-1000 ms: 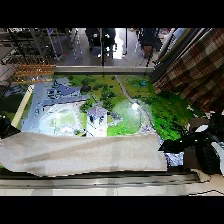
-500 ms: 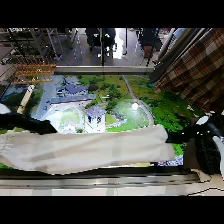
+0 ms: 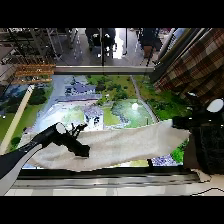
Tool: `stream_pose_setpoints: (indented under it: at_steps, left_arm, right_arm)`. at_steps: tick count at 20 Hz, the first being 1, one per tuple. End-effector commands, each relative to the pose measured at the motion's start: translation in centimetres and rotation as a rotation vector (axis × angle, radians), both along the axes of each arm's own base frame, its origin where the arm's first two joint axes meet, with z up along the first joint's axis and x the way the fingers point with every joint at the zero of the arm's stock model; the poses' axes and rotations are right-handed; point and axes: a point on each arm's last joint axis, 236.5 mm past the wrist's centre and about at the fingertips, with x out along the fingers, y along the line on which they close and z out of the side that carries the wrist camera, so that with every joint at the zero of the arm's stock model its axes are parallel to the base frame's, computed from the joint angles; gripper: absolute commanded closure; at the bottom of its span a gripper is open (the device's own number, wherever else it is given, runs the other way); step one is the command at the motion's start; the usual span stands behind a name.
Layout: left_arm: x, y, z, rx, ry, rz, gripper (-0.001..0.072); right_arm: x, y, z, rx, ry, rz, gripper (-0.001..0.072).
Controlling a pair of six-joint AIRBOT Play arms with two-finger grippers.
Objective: Fold the clothes and pants, and hang the long-sleeved shirts on hangers.
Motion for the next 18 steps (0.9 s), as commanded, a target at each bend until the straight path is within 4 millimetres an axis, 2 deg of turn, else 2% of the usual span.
stream_pose_setpoints:
  at_steps: [1,2,4,6,7,9,10,11,12,13,14,15,16,17,18]
  left_arm:
    - [1.7,-0.3,1.4,-0.001,-0.029,0.066,0.0674]
    - [3.1,0.1,3.8,-0.024,-0.081,0.083,0.0674]
    - [5.4,2.0,9.9,-0.066,-0.175,0.145,0.0673]
    - [6.1,4.6,14.9,-0.088,-0.252,0.199,0.0673]
    - [6.1,6.2,16.9,-0.091,-0.293,0.231,0.0673]
    - [6.0,9.5,18.7,-0.054,-0.347,0.288,0.0673]
    - [5.9,11.1,18.7,-0.015,-0.359,0.307,0.0673]
    - [5.9,12.4,18.3,0.024,-0.363,0.32,0.0672]
    - [6.0,13.7,17.7,0.072,-0.362,0.325,0.0672]
    - [6.0,15.4,16.8,0.141,-0.36,0.322,0.0672]
    - [5.8,17.1,16.0,0.214,-0.358,0.314,0.0672]
    - [5.7,18.9,15.2,0.296,-0.355,0.302,0.0672]
    - [5.4,20.4,14.7,0.362,-0.351,0.29,0.0671]
    - [5.3,21.5,14.3,0.411,-0.348,0.283,0.0672]
    - [5.4,21.9,14.0,0.423,-0.354,0.283,0.0673]
  right_arm:
    - [-2.2,14.1,2.6,0.172,0.018,0.199,0.0683]
    - [-2.8,18.0,2.0,0.168,0.018,0.241,0.0683]
    - [-4.3,26.3,0.7,0.19,-0.019,0.327,0.0683]
    - [-6.8,34.5,-1.3,0.235,-0.051,0.426,0.0683]
    - [-8.2,38.3,-2.9,0.256,-0.058,0.464,0.0682]
    - [-10.6,44.0,-6.5,0.293,-0.054,0.521,0.0675]
    - [-11.5,46.0,-8.1,0.291,-0.037,0.551,0.055]
    - [-11.7,46.7,-8.9,0.272,-0.017,0.577,0.0316]
    - [-11.1,46.4,-8.5,0.238,-0.023,0.614,0.0193]
    - [-9.4,44.7,-7.4,0.181,-0.058,0.629,0.0197]
    - [-6.5,41.6,-5.9,0.107,-0.115,0.613,0.0196]
    - [-3.6,37.6,-4.4,0.046,-0.14,0.56,0.0189]
    - [-1.2,32.8,-3.1,0.01,-0.127,0.474,0.0186]
    - [0.2,27.7,-2.7,-0.011,-0.086,0.401,0.0188]
    - [0.5,23.3,-2.9,-0.021,-0.034,0.357,0.0189]
